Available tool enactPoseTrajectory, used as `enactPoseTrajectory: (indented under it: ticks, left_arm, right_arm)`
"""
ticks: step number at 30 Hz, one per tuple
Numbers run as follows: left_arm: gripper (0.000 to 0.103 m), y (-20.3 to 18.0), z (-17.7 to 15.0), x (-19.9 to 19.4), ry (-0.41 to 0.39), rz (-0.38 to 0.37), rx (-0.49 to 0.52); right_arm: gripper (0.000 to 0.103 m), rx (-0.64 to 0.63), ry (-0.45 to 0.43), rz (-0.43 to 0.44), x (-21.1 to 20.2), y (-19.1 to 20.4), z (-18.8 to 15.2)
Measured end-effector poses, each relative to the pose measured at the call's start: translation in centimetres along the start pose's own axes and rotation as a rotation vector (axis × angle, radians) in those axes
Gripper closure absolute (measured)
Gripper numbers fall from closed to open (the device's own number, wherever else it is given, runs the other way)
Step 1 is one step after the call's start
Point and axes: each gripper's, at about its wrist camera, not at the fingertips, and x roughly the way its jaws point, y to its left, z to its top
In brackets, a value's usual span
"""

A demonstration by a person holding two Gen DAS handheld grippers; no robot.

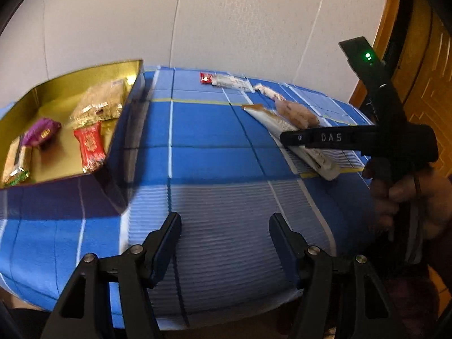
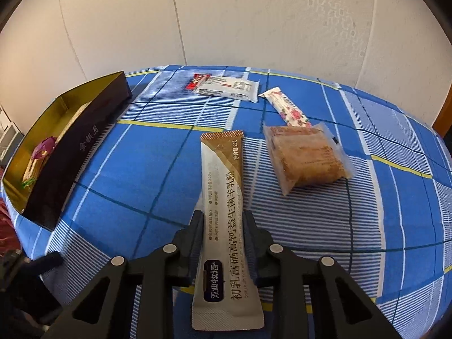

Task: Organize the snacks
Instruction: 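Carry the milk powder stick into the gold tin and open the right tool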

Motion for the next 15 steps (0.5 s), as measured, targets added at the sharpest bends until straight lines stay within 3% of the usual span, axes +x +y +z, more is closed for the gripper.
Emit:
enactPoseTrajectory:
  ticks: [8,15]
  left_arm:
    - [0.028,0.8,-0.4,0.1,-0.069,-0.043,-0.011]
    - [0.028,1.1,-1.1,-0.7,-0.109,-0.069,-0.022]
  right_arm:
    - [0.078,0.007,0.023,-0.006,0.7,0.5,1.0]
    - [0.079,0.017,0.030,0.041,0.4,0.6,2.6]
